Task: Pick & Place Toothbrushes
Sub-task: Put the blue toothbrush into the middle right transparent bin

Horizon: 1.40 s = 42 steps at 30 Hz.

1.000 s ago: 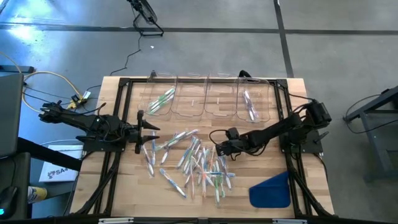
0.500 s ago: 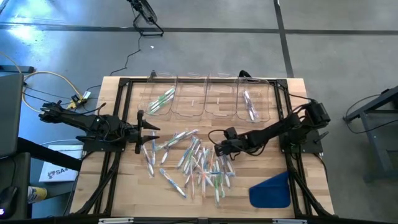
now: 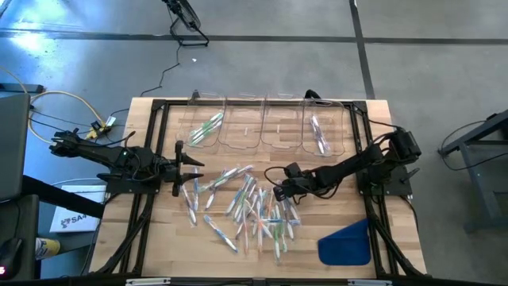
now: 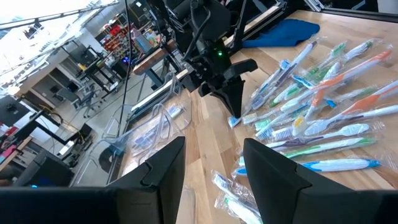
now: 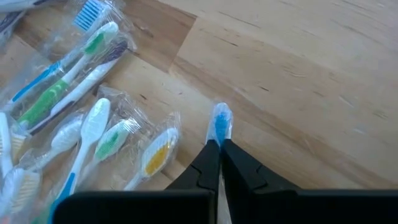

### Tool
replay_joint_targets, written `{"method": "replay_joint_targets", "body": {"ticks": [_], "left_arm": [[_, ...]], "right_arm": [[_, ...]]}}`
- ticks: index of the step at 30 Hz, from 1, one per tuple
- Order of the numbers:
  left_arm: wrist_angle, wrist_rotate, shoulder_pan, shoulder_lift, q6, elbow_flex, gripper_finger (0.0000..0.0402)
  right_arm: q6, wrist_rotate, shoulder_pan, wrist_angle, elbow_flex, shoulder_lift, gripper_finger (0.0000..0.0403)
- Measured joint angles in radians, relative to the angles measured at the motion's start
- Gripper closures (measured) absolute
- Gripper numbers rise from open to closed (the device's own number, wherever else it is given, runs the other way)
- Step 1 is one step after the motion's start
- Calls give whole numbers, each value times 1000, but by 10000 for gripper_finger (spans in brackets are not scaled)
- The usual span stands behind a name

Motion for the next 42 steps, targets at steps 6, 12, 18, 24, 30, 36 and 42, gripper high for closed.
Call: {"method": "replay_joint_targets", "body": {"ticks": [6,12,18,24,30,36,42], "left_arm": [[0,0,0,0,2,0,242],[1,0,0,0,4,0,242],[1,0,0,0,4,0,242],[1,0,0,0,0,0,242],[2,0,0,0,-24,0,242],[3,0,0,0,-42,0,242],[17,0,0,0,-53,0,242]], "right_arm": [[-36,-2,1,-5,-3,-20,399],[-85,25,0,-6,-3,-78,399],[-128,28,1,-8,-3,-131,399],[-180,34,0,-7,-2,-188,399],[-237,34,1,-5,-1,-247,399],[-304,34,1,1,0,-320,399],[-383,78,0,1,0,-414,399]]}}
